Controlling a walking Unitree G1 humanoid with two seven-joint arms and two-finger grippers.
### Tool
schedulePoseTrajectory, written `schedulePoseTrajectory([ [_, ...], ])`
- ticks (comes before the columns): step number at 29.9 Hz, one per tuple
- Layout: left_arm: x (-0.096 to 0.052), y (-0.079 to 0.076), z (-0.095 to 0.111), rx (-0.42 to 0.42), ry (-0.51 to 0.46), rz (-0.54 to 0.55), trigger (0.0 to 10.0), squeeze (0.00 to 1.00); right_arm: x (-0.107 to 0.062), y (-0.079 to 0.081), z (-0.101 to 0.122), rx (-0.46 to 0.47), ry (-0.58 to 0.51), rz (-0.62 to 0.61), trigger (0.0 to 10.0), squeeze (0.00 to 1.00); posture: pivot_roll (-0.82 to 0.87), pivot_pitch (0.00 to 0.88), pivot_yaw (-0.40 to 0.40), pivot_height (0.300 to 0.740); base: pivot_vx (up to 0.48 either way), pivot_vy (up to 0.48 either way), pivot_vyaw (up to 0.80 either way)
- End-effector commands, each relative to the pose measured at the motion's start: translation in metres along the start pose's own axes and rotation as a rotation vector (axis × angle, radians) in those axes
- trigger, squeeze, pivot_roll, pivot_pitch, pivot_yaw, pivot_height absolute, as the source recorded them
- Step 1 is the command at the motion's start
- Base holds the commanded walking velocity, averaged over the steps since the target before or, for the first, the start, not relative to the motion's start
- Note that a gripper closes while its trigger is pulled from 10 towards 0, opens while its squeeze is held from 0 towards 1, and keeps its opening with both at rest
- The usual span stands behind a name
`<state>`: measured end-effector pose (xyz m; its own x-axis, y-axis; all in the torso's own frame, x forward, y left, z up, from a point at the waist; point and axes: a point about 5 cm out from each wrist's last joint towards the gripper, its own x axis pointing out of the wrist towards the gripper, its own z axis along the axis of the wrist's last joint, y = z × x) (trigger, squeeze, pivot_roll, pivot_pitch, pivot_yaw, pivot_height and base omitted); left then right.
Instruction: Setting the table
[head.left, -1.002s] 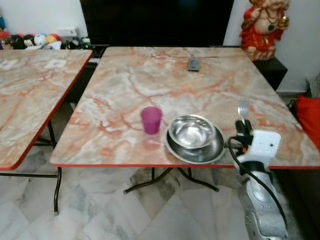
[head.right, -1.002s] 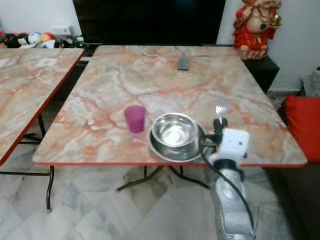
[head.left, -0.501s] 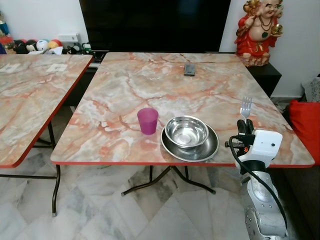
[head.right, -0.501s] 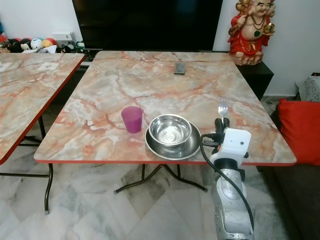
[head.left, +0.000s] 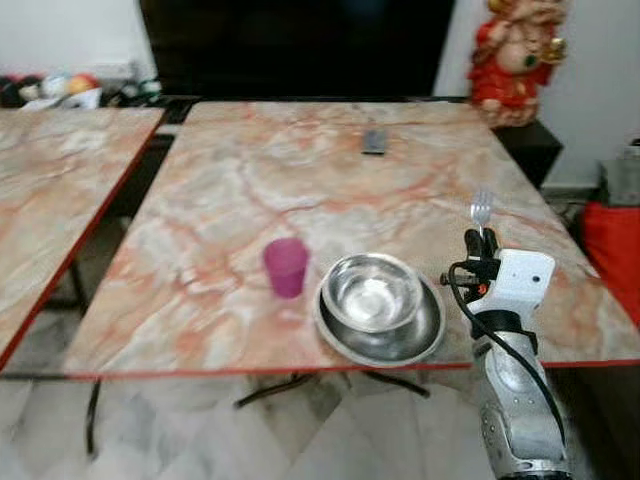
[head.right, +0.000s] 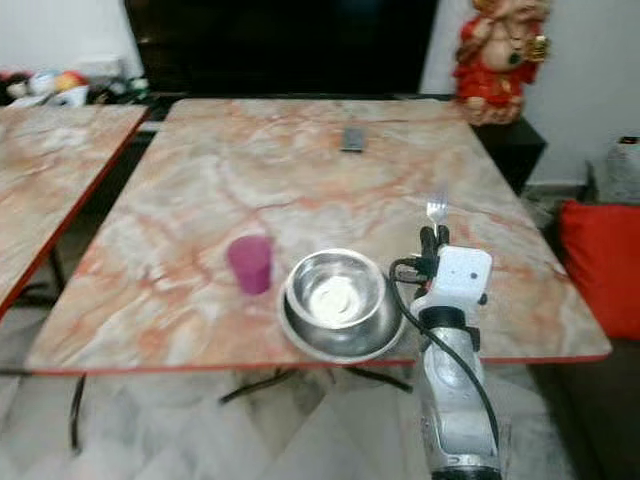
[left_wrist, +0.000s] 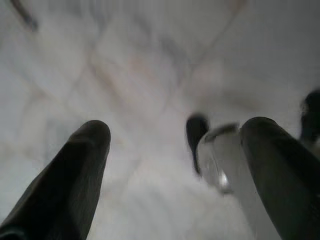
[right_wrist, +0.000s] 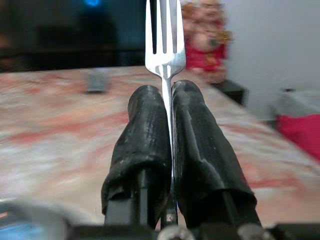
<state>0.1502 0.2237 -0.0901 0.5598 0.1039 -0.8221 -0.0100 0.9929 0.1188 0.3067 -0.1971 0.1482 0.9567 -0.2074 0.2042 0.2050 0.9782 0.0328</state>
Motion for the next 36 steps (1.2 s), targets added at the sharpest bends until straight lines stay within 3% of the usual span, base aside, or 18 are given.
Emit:
schedulePoseTrajectory([
  [1,-0.004,0.007,-0.014,-0.001,0.040,0.013,10.0,0.00,0.005,0.010,0.006,0.018,-0.023,0.013,10.0,0.00,-0.01,0.071,-0.010,0.740,0.000,0.000,0.00],
  [12,-0.004,0.006,-0.013,0.003,0.040,0.012,10.0,0.00,0.010,0.001,0.007,-0.017,-0.009,-0.012,10.0,0.00,-0.01,0.075,-0.012,0.740,0.000,0.000,0.00],
  [16,-0.003,0.006,-0.012,0.005,0.040,0.012,10.0,0.00,0.013,-0.007,-0.002,-0.090,0.078,-0.010,10.0,0.00,-0.02,0.080,-0.011,0.740,0.000,0.000,0.00],
  [21,-0.003,0.005,-0.012,0.007,0.039,0.011,10.0,0.00,0.013,-0.011,-0.018,-0.100,0.217,0.013,10.0,0.00,-0.02,0.085,-0.008,0.740,0.000,0.000,0.00],
  [23,-0.003,0.005,-0.011,0.008,0.039,0.011,10.0,0.00,0.013,-0.011,-0.024,-0.043,0.267,0.030,10.0,0.00,-0.02,0.086,-0.007,0.740,0.000,0.000,0.00],
  [26,-0.005,0.007,-0.016,0.007,0.045,0.012,10.0,0.00,0.013,-0.009,-0.036,-0.044,0.354,0.074,10.0,0.00,-0.02,0.088,-0.007,0.740,0.000,0.000,0.00],
  [36,-0.007,0.008,-0.024,0.006,0.059,0.014,10.0,0.00,0.017,-0.005,-0.048,-0.040,0.423,0.095,10.0,0.00,-0.01,0.093,-0.001,0.740,0.000,0.000,0.00],
])
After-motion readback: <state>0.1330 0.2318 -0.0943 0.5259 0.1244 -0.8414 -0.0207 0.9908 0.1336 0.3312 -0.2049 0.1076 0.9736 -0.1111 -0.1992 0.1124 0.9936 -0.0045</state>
